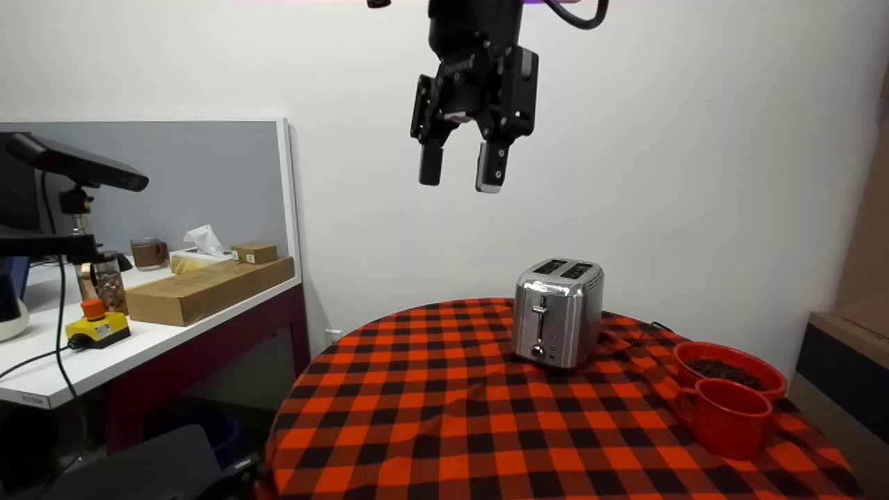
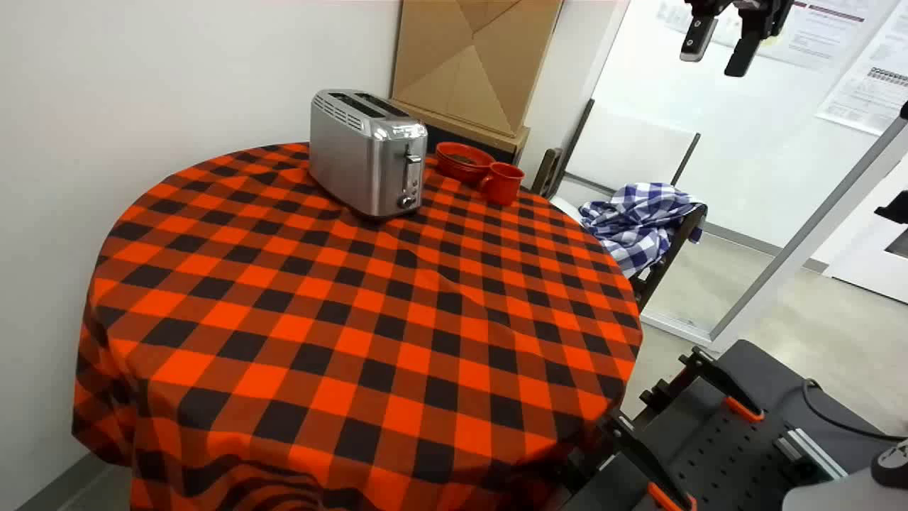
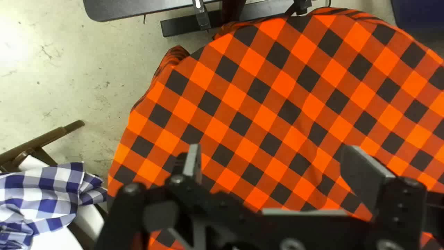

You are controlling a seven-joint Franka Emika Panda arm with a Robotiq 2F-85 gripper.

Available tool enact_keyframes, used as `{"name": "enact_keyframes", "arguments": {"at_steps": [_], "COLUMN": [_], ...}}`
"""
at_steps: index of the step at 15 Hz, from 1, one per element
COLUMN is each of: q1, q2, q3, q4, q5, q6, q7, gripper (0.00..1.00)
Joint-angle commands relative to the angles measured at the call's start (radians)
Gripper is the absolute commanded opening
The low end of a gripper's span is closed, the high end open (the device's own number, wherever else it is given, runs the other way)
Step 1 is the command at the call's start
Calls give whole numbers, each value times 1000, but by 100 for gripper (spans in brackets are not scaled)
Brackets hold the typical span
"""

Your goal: Push the toaster lever down

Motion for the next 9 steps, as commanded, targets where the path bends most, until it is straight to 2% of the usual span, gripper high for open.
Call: {"name": "enact_keyframes", "arguments": {"at_steps": [1,4,9], "q1": [0,22,78], "q2": [0,22,164], "q3": [0,8,19], "q4": [3,14,86], "q5": [0,-16,-10], "q6": [-1,110,378], "q7": [0,-59,-175], "gripper": [100,100,100]}}
